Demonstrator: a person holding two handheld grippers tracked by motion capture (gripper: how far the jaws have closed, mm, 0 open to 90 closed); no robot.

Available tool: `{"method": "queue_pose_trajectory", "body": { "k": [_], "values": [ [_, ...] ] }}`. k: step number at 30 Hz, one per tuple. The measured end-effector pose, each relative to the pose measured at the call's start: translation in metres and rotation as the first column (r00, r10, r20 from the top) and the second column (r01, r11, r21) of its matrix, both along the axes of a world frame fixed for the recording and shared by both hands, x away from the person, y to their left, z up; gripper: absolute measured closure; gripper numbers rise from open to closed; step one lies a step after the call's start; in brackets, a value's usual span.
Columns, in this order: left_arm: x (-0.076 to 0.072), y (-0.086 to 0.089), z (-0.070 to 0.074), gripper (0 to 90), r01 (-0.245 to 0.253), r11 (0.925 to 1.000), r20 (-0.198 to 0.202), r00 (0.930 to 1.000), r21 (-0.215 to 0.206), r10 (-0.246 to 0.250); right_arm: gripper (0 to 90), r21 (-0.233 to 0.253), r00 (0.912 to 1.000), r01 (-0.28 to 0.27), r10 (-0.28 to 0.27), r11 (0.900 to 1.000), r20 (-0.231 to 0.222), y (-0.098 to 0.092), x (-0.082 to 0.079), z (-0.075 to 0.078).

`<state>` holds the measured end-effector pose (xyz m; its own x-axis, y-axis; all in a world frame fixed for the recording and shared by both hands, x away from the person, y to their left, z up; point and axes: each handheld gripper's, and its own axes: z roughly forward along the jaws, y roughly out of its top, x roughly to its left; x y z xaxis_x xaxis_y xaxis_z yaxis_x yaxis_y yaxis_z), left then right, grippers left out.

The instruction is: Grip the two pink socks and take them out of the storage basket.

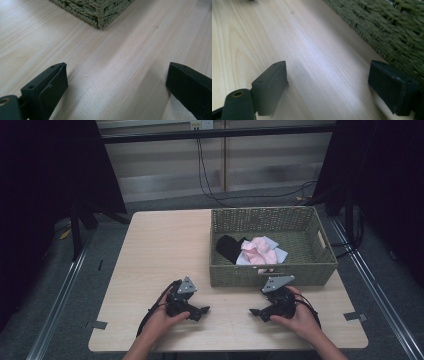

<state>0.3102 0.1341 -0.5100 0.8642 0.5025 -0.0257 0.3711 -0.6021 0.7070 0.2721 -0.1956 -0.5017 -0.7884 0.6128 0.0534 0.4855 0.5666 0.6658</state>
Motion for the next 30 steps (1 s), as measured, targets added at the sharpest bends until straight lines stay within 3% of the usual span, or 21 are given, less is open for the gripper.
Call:
{"method": "queue_pose_trajectory", "body": {
  "k": [6, 14, 22, 30],
  "values": [
    [0.0, 0.0, 0.0, 3.5, 0.0, 1.0, 0.0, 1.0, 0.0, 0.0, 18.0, -0.043, 0.9979, -0.049, 0.047, 0.998, -0.044, -0.001, 0.001, 0.016],
    [0.0, 0.0, 0.0, 3.5, 0.001, 1.0, -0.001, 1.0, 0.0, -0.001, 20.0, -0.072, 0.9949, -0.059, 0.052, 0.996, -0.086, -0.009, 0.005, 0.046],
    [0.0, 0.0, 0.0, 3.5, 0.002, 1.0, 0.0, 1.0, 0.0, -0.002, 21.5, -0.065, 0.9943, -0.081, 0.076, 0.995, -0.074, -0.011, 0.012, 0.086],
    [0.0, 0.0, 0.0, 3.5, 0.002, 1.0, -0.001, 1.0, 0.0, -0.002, 21.7, -0.058, 0.9931, -0.089, 0.084, 0.994, -0.082, -0.013, 0.023, 0.115]
  ]
}}
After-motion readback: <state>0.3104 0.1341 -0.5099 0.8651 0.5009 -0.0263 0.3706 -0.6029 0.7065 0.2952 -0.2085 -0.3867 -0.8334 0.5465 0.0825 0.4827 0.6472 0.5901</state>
